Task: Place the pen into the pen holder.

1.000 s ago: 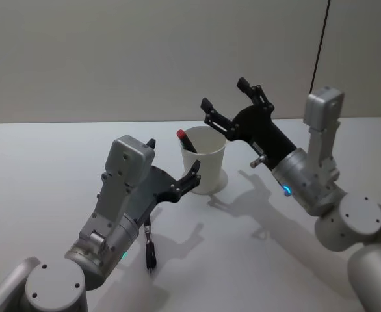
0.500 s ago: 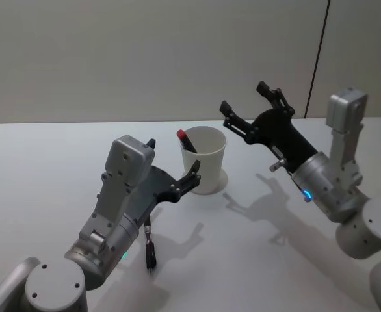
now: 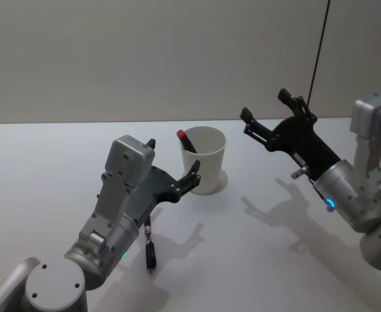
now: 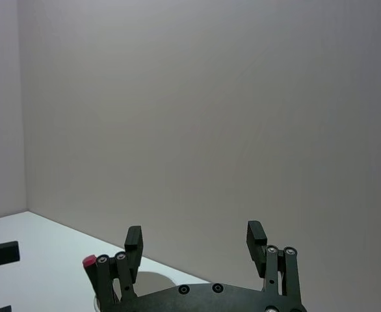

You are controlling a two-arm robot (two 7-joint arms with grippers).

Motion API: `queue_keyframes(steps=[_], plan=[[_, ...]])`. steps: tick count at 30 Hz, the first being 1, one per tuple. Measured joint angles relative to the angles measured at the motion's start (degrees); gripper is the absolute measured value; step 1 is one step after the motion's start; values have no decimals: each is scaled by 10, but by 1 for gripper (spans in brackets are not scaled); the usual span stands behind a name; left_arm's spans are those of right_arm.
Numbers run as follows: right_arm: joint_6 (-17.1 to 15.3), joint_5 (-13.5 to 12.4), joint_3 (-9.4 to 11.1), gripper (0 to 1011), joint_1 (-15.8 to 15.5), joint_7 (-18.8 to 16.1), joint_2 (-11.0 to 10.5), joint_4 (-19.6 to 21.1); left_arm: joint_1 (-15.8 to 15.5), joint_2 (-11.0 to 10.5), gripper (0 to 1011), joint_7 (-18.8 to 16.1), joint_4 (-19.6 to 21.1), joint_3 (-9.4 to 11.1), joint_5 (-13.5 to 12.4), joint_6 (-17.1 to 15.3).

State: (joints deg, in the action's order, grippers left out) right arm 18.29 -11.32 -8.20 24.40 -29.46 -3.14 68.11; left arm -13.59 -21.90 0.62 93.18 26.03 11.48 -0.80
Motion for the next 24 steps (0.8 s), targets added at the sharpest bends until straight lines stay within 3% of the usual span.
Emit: queue_keyframes(steps=[24], plan=[[-61, 11, 22, 1002, -62, 34, -37, 81, 0, 0, 1001, 0, 0, 0, 0, 0]])
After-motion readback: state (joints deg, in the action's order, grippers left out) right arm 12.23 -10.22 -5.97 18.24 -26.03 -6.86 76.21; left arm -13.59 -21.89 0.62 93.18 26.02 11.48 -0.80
